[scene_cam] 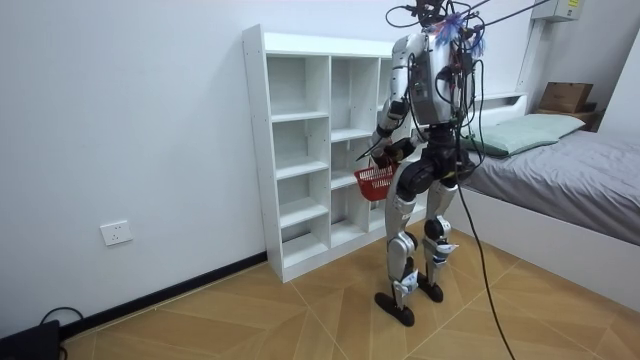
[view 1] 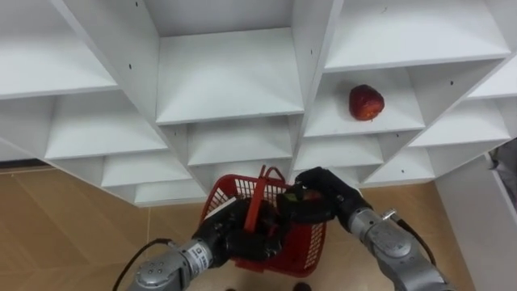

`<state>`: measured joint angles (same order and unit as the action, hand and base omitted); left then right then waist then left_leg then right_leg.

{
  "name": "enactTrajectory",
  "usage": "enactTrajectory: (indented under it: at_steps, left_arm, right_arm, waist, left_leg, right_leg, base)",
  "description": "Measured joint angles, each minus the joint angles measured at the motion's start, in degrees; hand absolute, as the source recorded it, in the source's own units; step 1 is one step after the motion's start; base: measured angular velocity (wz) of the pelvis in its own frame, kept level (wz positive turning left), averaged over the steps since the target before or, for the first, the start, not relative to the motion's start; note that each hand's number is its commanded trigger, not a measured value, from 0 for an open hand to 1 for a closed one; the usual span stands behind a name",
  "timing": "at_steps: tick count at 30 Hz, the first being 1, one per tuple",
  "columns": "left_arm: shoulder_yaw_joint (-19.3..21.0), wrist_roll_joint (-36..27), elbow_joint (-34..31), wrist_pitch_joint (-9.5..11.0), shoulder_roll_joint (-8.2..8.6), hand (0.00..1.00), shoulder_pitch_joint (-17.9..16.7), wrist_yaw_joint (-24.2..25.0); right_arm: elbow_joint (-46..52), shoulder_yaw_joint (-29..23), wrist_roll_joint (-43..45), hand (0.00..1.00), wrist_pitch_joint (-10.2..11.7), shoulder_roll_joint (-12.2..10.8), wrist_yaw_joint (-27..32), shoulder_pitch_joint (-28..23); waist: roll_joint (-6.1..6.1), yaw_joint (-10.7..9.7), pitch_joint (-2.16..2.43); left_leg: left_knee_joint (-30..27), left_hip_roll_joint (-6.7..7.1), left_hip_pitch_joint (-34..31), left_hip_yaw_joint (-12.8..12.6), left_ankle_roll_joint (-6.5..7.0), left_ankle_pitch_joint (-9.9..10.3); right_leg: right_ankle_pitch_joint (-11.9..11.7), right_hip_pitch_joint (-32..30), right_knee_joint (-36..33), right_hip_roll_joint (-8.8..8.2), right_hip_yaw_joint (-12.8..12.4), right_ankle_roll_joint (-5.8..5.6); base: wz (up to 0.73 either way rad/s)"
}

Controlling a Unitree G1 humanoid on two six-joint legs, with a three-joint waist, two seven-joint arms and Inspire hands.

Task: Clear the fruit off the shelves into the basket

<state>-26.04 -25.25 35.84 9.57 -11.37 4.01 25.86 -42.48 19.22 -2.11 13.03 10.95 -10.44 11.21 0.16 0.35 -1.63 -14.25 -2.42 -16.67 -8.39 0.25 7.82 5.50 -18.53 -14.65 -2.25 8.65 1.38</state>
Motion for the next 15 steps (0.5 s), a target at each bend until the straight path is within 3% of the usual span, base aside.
enactTrajectory:
  at_steps: [4,5,6,7,8,15]
  left_arm:
    - [-0.15,0.0,0.0,0.0,0.01,1.0,0.0,0.0]
    - [-0.16,0.0,0.0,0.0,0.01,1.0,0.0,0.0]
    - [-0.16,-0.02,0.0,0.0,0.02,1.0,0.0,0.01]
    - [-0.15,-0.02,0.0,0.0,0.05,1.0,0.02,0.01]
    - [-0.15,-0.02,0.0,-0.01,0.05,1.0,0.07,0.03]
    - [-1.31,0.09,0.0,-0.89,0.03,1.0,0.04,0.11]
  right_arm:
    - [0.0,0.17,-0.01,0.78,-0.03,0.02,0.52,-0.02]
    - [0.0,0.23,-0.02,0.64,-0.03,0.01,0.76,-0.01]
    - [0.0,0.23,-0.03,0.35,-0.03,0.0,0.95,-0.01]
    - [0.0,0.23,-0.07,0.14,-0.03,-0.05,1.1,-0.01]
    - [-0.02,0.23,-0.18,0.0,-0.03,-0.06,1.1,-0.01]
    - [-2.88,0.19,-2.4,0.0,0.11,-1.33,1.15,0.24]
  waist:
    - [-0.01,-0.03,0.0]
    - [-0.01,-0.04,0.0]
    - [-0.01,-0.04,0.0]
    - [-0.02,-0.04,0.0]
    - [-0.02,-0.04,0.0]
    - [-0.21,-0.11,-0.11]
  left_leg:
    - [-0.1,0.0,-0.01,-0.01,0.0,0.0]
    - [-0.11,0.0,-0.01,-0.01,0.0,0.0]
    - [-0.11,0.0,-0.01,-0.01,0.0,0.0]
    - [-0.11,0.0,-0.01,-0.01,0.0,0.0]
    - [-0.13,0.0,-0.01,-0.01,0.01,-0.01]
    - [-0.14,0.02,0.21,-0.1,0.01,-0.01]
  right_leg:
    - [0.0,0.02,0.0,-0.24,0.02,0.0]
    - [0.0,0.03,0.0,-0.26,0.03,-0.01]
    - [0.0,0.03,0.0,-0.26,0.02,-0.01]
    - [0.0,0.03,-0.01,-0.26,0.04,-0.01]
    - [0.0,0.04,-0.01,-0.27,0.06,-0.01]
    - [0.0,0.19,-0.01,-0.27,-0.1,-0.01]
  base:
    - [0.0]
    - [0.0]
    - [0.0]
    - [0.0]
    - [0.0]
    - [0.0]
